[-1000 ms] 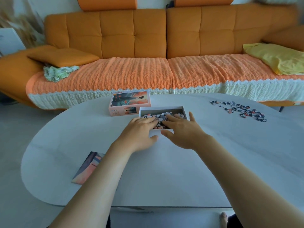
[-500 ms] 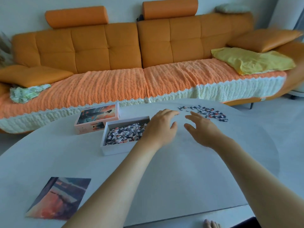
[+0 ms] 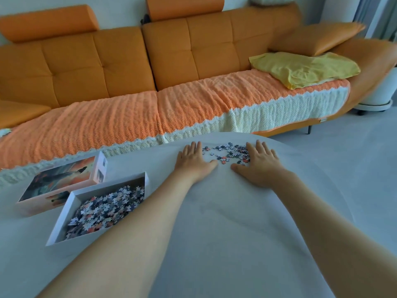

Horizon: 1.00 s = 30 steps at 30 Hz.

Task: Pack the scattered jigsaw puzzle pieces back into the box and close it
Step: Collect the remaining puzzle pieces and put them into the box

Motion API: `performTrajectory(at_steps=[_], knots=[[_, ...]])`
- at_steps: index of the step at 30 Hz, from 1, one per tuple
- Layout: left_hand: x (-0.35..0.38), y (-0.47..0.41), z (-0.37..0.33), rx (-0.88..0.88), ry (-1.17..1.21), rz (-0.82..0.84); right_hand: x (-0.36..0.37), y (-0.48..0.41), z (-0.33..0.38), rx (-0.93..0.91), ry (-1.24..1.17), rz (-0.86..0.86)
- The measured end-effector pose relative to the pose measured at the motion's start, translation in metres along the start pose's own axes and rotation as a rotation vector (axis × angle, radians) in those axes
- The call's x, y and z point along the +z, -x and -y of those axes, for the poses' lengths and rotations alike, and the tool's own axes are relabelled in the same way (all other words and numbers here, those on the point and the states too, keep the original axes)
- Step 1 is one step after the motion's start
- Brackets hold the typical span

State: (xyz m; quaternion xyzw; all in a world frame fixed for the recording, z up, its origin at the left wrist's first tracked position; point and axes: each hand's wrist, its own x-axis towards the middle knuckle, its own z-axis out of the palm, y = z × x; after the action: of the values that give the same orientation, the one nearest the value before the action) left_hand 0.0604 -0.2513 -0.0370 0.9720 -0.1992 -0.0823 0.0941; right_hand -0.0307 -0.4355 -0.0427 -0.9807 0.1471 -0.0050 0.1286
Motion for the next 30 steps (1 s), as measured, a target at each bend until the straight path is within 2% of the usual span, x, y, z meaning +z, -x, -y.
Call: performTrajectory(at_steps=[4, 7, 11, 19, 30], knots=[[-0.002, -0.025, -0.012, 0.110, 0.020, 0.065, 0.001, -0.021, 0.010, -0.117, -0.047, 0.048], [-0.003, -0.033, -0.016, 0.214, 0.106, 0.053, -0.001, -0.032, 0.014, -0.183, -0.088, 0.054], [-0.002, -0.038, -0.013, 0.304, 0.079, 0.060, 0.002, -0.041, 0.018, -0.219, -0.013, 0.071], [0.000, -0.013, -0.016, 0.357, 0.133, 0.074, 0.007, -0.019, 0.027, -0.294, -0.024, 0.056], [0.014, 0.101, 0.011, 0.361, 0.188, -0.005, 0.018, 0.088, 0.055, -0.337, -0.010, 0.073]])
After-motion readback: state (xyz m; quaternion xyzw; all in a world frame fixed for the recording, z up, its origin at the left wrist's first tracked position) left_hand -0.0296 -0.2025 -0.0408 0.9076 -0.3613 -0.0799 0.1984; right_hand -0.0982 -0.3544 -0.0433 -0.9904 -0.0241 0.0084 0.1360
